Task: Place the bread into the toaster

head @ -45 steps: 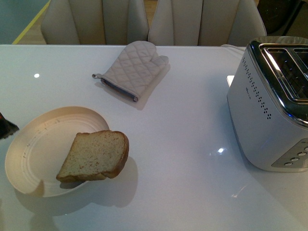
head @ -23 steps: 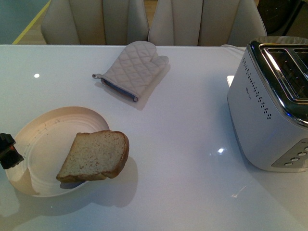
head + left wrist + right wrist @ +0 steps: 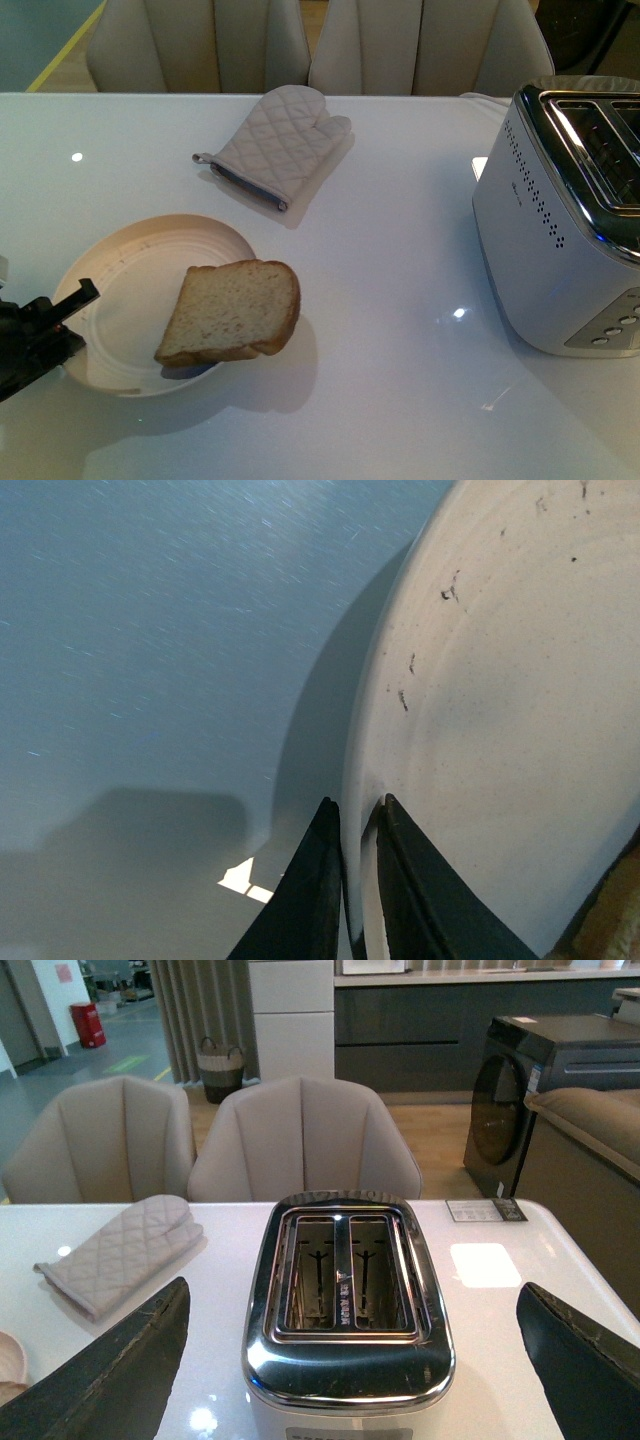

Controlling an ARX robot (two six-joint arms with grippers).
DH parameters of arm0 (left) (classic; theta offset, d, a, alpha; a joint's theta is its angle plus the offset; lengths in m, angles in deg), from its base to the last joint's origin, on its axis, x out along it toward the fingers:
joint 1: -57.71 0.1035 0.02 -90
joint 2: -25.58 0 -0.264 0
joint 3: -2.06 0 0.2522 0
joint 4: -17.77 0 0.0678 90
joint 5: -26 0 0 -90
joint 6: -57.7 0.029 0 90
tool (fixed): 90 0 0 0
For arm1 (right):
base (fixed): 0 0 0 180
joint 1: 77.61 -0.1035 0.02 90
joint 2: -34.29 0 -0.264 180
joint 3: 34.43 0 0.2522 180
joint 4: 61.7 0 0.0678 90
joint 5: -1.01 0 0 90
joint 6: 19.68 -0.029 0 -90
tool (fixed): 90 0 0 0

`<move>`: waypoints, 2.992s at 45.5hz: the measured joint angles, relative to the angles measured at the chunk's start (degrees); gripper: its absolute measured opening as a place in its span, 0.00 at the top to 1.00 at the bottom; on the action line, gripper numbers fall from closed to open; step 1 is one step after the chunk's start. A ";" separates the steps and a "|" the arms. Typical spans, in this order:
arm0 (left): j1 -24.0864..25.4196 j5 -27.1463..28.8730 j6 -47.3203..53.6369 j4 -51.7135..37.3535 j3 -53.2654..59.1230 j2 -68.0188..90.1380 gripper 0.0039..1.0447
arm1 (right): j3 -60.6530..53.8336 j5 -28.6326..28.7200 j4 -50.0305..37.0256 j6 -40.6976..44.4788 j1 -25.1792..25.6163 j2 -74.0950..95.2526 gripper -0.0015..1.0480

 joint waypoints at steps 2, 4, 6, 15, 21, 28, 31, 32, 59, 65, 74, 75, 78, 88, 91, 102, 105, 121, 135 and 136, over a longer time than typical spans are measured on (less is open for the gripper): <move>-0.90 -0.15 -1.09 -0.15 0.26 -0.09 0.95 | 0.00 0.00 0.00 0.00 0.00 0.00 0.09; -2.25 0.00 -2.25 -0.17 0.63 -0.31 0.96 | 0.00 0.00 0.00 0.00 0.00 0.00 0.09; -3.32 0.31 -3.06 -0.26 0.94 -0.37 0.96 | 0.00 0.00 0.00 0.00 0.00 0.00 0.09; -10.47 0.50 -9.46 -1.01 2.56 -0.98 0.96 | 0.00 0.00 0.00 0.00 0.00 0.00 0.09; -14.16 0.72 -12.94 -1.16 2.80 -1.14 0.95 | 0.00 0.00 0.00 0.00 0.00 0.00 0.09; -16.39 1.42 -14.99 -1.29 3.54 -1.57 0.75 | 0.00 0.00 0.00 0.00 0.00 0.00 0.09; -16.70 1.79 -15.58 -1.49 3.89 -2.36 0.67 | 0.00 0.00 0.00 0.00 0.00 0.00 0.09; -16.70 1.86 -15.80 -1.60 4.00 -2.60 0.65 | 0.00 0.00 0.00 0.00 0.00 0.00 0.09; -7.91 8.70 -8.92 -2.75 14.45 -47.67 0.06 | 0.00 0.00 0.00 0.00 0.00 0.00 0.09; -8.98 10.99 -6.21 0.00 15.91 -60.39 0.06 | 0.00 0.00 0.00 0.00 0.00 0.00 0.09; -10.58 13.92 15.78 -8.48 22.23 -76.50 0.31 | 0.00 0.00 0.00 0.00 0.00 0.00 0.09; -10.29 13.64 18.60 -8.55 23.26 -77.46 0.36 | 0.00 0.00 0.00 0.00 0.00 0.00 0.09; -9.60 13.00 23.96 -8.28 25.86 -79.25 0.49 | 0.00 0.00 0.00 0.00 0.00 0.00 0.09; -4.39 7.98 28.09 -5.49 30.71 -86.86 0.89 | 0.00 -0.02 0.00 0.00 0.00 0.00 0.09; -4.09 7.85 28.11 -4.44 31.56 -88.74 0.98 | 0.00 0.00 0.00 0.00 0.00 0.00 0.09; -3.98 7.54 28.55 0.44 34.32 -96.30 0.97 | 0.00 0.00 0.00 0.00 0.00 0.00 0.09; -3.98 7.54 28.59 1.77 34.71 -98.14 0.97 | 0.00 0.00 0.00 0.00 0.00 0.00 0.09; -3.96 7.54 28.74 6.84 37.18 -106.36 0.97 | 10.75 -24.17 14.01 -4.46 -19.32 25.07 0.09; -3.96 7.54 28.74 13.25 37.18 -113.07 0.97 | 19.19 -18.71 -3.26 -9.14 -23.85 49.22 0.09; -3.93 7.54 28.74 13.66 37.18 -113.55 0.97 | 19.80 -18.27 -4.33 -9.60 -23.80 51.19 0.09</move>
